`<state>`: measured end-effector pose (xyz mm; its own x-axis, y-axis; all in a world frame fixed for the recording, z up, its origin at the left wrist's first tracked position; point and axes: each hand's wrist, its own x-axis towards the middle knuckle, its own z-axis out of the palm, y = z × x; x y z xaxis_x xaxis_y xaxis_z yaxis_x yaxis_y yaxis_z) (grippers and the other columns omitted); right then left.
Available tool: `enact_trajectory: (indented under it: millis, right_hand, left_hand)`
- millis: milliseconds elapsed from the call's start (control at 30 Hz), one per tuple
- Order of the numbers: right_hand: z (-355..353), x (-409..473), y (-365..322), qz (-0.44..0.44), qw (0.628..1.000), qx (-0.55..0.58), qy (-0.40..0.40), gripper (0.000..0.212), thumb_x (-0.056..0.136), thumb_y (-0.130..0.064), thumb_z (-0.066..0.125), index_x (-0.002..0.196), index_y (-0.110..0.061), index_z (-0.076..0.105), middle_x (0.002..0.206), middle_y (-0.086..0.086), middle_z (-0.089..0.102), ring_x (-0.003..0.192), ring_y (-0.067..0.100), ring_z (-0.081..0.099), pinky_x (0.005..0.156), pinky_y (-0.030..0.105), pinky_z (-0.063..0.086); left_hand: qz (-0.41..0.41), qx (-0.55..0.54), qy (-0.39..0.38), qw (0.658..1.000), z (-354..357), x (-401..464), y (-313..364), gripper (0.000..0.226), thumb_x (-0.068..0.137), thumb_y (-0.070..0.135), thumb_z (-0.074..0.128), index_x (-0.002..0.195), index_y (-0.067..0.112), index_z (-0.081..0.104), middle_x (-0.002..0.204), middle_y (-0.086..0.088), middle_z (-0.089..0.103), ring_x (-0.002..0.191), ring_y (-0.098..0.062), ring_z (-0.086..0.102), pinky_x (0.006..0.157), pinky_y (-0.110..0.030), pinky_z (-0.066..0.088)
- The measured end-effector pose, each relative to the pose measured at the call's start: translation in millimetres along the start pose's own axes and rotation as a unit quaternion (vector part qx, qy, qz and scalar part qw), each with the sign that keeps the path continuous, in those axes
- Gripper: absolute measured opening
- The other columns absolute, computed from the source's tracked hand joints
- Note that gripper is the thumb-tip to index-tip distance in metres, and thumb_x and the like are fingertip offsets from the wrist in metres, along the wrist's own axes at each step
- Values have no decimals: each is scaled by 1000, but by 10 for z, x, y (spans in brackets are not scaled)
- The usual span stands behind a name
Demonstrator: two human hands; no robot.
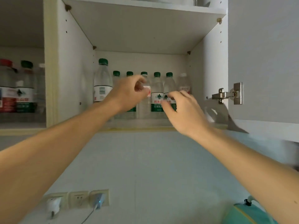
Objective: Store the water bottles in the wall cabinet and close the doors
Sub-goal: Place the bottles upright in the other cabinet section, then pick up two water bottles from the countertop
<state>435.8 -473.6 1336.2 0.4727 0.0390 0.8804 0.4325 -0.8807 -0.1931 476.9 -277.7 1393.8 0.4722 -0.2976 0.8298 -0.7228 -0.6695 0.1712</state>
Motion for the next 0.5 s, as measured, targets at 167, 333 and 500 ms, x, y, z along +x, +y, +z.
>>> enact_trajectory:
  millis: [167, 333, 500]
  right_hand:
    - [233, -786, -271, -46, 984, 164, 50, 40, 99, -32, 52, 129, -7, 63, 114, 4, 66, 113, 23, 57, 98, 32, 44]
    - [633, -1706, -481, -15, 959, 281, -28, 33, 101, -26, 51, 126, -9, 64, 111, 0, 66, 107, 12, 62, 92, 23, 47]
    - [1127, -2550, -662, 168, 898, 379, -149, 34, 102, -40, 43, 106, -21, 71, 91, -5, 70, 80, 12, 66, 67, 26, 50]
  left_hand:
    - [-99, -167, 85, 977, -168, -785, -79, 13, 99, 28, 61, 108, 19, 67, 92, 2, 73, 85, -13, 70, 75, -32, 59]
    - [-147, -218, 98, 960, -140, -1610, -208, 10, 99, 28, 61, 102, 21, 68, 79, 3, 73, 67, -12, 67, 56, -25, 53]
    - [-241, -218, 53, 944, 134, -2615, -466, 14, 95, 36, 60, 94, 24, 67, 70, 0, 73, 49, -13, 53, 48, -23, 41]
